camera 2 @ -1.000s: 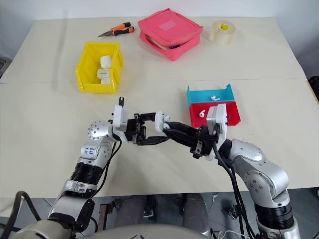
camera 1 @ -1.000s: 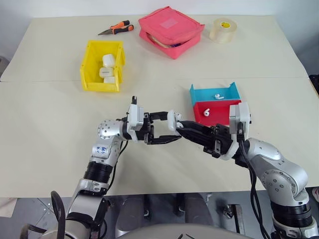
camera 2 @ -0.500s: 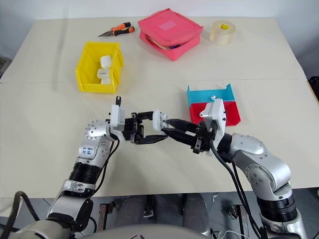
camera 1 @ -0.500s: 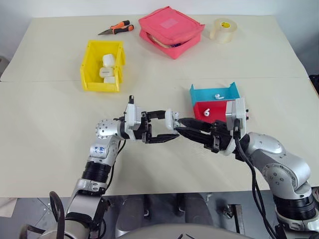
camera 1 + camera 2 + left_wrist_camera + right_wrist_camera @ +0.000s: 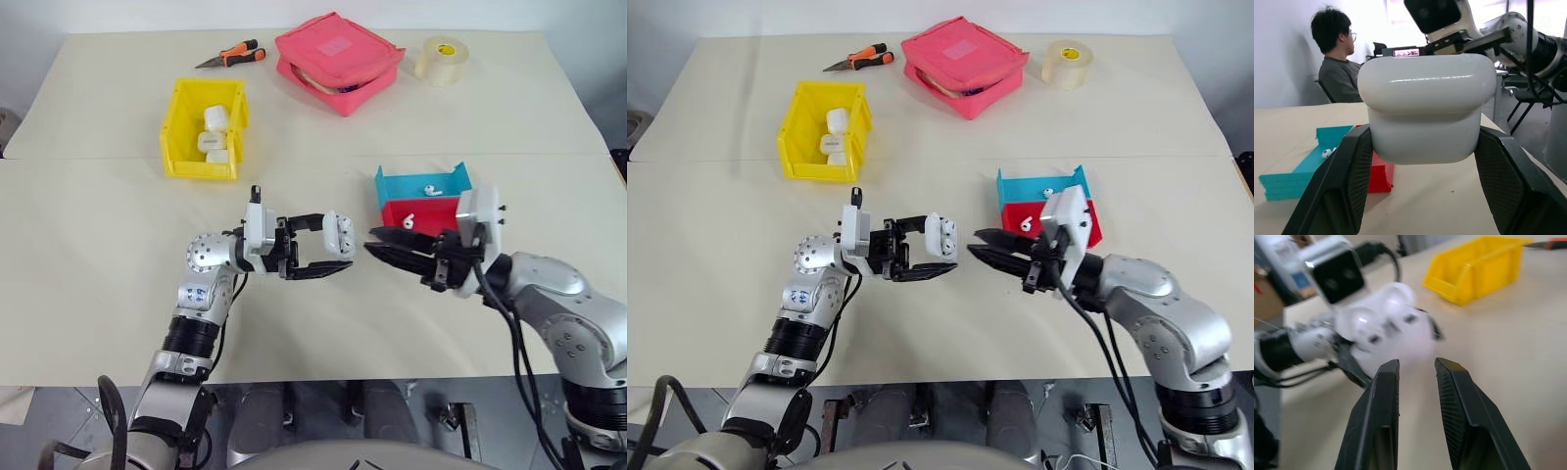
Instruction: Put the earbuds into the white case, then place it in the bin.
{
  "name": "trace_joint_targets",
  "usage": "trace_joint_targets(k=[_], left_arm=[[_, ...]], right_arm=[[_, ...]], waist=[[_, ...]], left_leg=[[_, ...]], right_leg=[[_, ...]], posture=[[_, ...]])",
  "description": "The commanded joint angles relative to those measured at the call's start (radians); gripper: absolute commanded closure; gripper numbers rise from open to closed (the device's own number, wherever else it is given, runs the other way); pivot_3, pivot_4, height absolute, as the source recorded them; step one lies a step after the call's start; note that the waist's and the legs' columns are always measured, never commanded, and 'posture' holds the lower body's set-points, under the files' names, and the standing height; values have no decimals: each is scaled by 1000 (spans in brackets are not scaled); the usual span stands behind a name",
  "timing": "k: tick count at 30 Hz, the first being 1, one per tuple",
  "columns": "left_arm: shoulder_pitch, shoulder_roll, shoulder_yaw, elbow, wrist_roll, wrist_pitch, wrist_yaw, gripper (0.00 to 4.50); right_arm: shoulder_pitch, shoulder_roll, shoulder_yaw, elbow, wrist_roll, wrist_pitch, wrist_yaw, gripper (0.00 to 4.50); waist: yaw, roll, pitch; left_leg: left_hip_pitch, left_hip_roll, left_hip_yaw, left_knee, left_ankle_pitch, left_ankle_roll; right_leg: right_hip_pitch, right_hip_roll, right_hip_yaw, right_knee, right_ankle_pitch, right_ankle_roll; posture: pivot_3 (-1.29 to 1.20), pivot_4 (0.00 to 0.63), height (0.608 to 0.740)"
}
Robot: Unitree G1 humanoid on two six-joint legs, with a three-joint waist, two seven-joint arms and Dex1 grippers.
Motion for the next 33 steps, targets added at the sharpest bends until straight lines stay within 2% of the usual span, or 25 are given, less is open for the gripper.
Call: trace_joint_targets(k=[1,6,10,11,14,16,20,24,28,33], left_arm=[[-48,16,22,25,-3,-19,-6,1744],[-78,25,5,54,23,-12,-2,1744],[-99,65,-42,46,106,38,26,1744],[-106,73,-53,46,120,42,24,1744],[-132,97,-78,56,159,60,25,1744],[-159,98,-93,74,184,62,29,1744],[-192,86,-100,102,199,56,40,1744],[-231,75,-108,134,217,33,46,1744],[-245,70,-110,153,231,22,52,1744],[-243,64,-102,166,237,-9,64,1744]], right_arm=[[16,-38,-78,-21,15,-6,13,3307],[9,-55,-89,-46,0,-7,-5,3307],[-50,-81,-108,-118,43,47,-74,3307],[-65,-91,-110,-142,57,66,-92,3693],[-157,-109,-76,-194,96,129,-157,4466],[-260,-115,-13,-208,107,187,-188,4466],[-373,-119,83,-203,115,299,-235,4466],[-523,-84,262,-151,2,346,-229,4466],[-590,-43,340,-98,-76,327,-205,4466],[-600,-39,385,-56,-153,312,-162,4466]], waist=[[3,0,0],[9,0,0],[10,0,0],[10,0,0],[9,0,0],[8,0,0],[10,0,0],[6,0,0],[7,0,0],[8,0,0]], left_leg=[[0,0,0,0,0,0],[0,0,0,0,0,0],[0,0,0,0,0,0],[0,0,0,0,0,0],[0,0,0,0,0,0],[0,0,0,0,0,0],[-1,0,-1,0,0,0],[-2,0,0,1,0,0],[-2,0,0,1,0,0],[-3,-1,0,1,0,0]], right_leg=[[0,0,0,0,0,0],[0,0,0,0,0,0],[0,0,0,0,0,0],[0,0,0,0,0,0],[0,0,0,0,0,0],[0,0,0,0,0,0],[-1,0,-1,0,0,0],[-2,0,0,0,0,0],[-2,0,0,1,0,0],[-2,0,-1,0,0,0]], posture=[[0,150,740],[0,150,740],[0,150,740],[0,150,740],[0,150,740],[0,150,740],[0,150,740],[0,150,740],[0,150,740],[0,150,740]])
